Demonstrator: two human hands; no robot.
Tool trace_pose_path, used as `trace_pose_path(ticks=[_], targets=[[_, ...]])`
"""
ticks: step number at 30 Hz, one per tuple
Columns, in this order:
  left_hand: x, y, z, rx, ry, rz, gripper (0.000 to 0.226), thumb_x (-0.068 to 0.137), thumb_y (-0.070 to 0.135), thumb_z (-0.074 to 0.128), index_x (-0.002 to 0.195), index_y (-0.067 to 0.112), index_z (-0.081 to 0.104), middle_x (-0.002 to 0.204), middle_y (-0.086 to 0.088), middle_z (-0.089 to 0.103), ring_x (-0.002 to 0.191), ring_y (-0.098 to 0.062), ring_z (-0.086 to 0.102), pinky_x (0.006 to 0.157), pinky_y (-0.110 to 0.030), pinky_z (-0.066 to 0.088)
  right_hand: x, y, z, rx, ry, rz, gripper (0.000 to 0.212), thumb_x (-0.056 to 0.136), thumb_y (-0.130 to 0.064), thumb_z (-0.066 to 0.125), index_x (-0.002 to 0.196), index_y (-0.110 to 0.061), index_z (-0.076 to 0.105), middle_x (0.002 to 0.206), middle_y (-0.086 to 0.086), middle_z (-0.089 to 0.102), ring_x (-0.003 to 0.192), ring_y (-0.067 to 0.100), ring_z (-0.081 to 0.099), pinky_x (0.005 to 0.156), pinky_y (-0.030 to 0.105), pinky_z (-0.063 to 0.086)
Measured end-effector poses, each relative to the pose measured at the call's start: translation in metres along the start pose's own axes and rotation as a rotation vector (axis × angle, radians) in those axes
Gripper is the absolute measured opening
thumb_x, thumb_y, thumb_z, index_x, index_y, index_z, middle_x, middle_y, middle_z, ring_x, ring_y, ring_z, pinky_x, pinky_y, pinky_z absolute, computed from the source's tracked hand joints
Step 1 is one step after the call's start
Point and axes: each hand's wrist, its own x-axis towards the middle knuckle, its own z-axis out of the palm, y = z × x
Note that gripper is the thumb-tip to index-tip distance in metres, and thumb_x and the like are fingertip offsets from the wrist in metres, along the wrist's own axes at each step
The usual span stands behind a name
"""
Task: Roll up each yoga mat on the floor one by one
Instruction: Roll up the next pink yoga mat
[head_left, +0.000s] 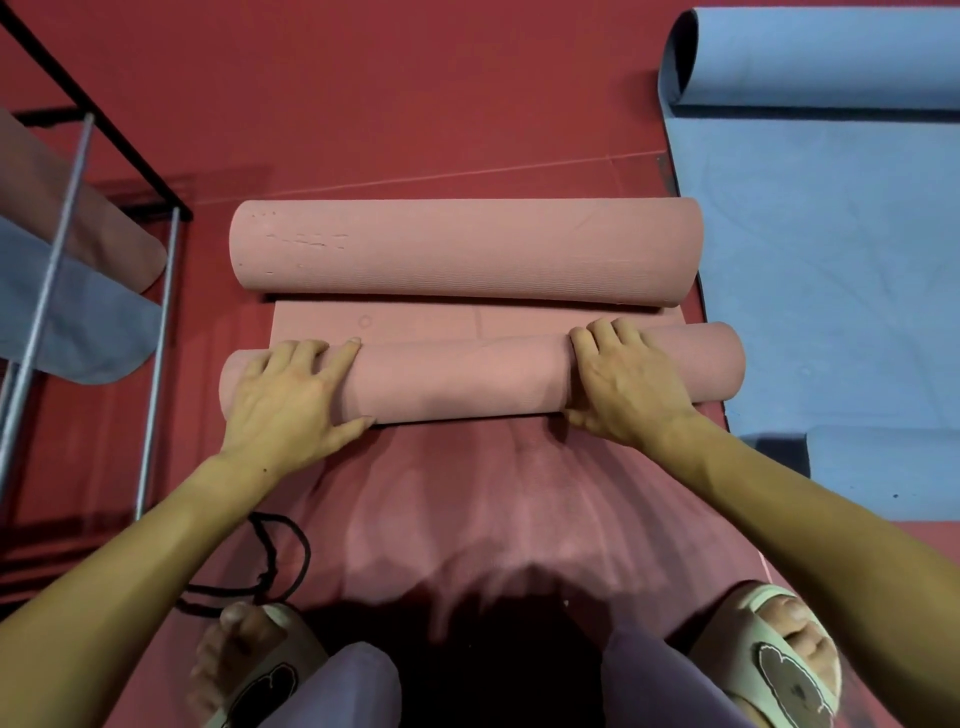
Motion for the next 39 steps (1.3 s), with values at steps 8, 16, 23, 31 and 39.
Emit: trace_pose_path(ticks=[8, 16, 23, 31, 39], targets=[[0.004, -0.002, 0.006, 0.010, 0.007, 0.000, 0.106, 0.066, 0.081, 0.055, 0.146, 0.013, 0.046, 0.142, -0.012, 0.054, 0.127, -0.037, 0.051, 0.102, -0.057, 0.043, 0.009, 0.004, 0.002, 0.075, -0.048, 0.049, 0.096, 0.063, -0.065, 0.083, 0.138, -0.014, 0.050, 0.134, 0.013, 0.054, 0.119, 0.038, 0.050, 0.102, 0.051, 0.046], [0.015, -0.004, 0.019, 0.051, -0.023, -0.037, 0.128, 0.047, 0.055, 0.100, 0.153, 0.015, 0.041, 0.147, -0.020, 0.047, 0.136, -0.045, 0.042, 0.117, -0.065, 0.028, 0.012, 0.017, 0.008, 0.079, -0.054, 0.033, 0.117, 0.060, -0.060, 0.092, 0.157, -0.023, 0.037, 0.143, 0.014, 0.052, 0.131, 0.041, 0.048, 0.114, 0.056, 0.040], [0.022, -0.008, 0.001, 0.068, 0.004, -0.022, 0.109, 0.045, 0.058, 0.096, 0.140, 0.018, 0.058, 0.113, -0.012, 0.065, 0.101, -0.039, 0.064, 0.079, -0.053, 0.050, 0.016, 0.025, 0.007, -0.010, -0.069, 0.022, 0.102, 0.054, -0.042, 0.097, 0.137, -0.011, 0.046, 0.134, 0.008, 0.059, 0.116, 0.037, 0.058, 0.103, 0.058, 0.047], [0.019, -0.022, -0.014, 0.017, -0.181, 0.022, 0.104, 0.045, 0.083, 0.082, 0.130, 0.027, 0.059, 0.117, 0.004, 0.069, 0.108, -0.028, 0.065, 0.074, -0.043, 0.056, 0.020, 0.032, -0.009, 0.068, -0.258, -0.009, 0.099, 0.057, -0.065, 0.086, 0.138, -0.022, 0.048, 0.134, 0.001, 0.062, 0.117, 0.033, 0.061, 0.095, 0.049, 0.052], [0.010, -0.018, -0.039, 0.011, -0.479, 0.113, 0.093, 0.038, 0.095, 0.067, 0.118, 0.049, 0.060, 0.100, 0.022, 0.068, 0.095, -0.011, 0.067, 0.073, -0.034, 0.055, 0.008, 0.027, -0.029, 0.199, -0.663, -0.030, 0.104, 0.052, -0.052, 0.096, 0.142, -0.029, 0.051, 0.129, 0.001, 0.068, 0.116, 0.026, 0.065, 0.091, 0.032, 0.052]])
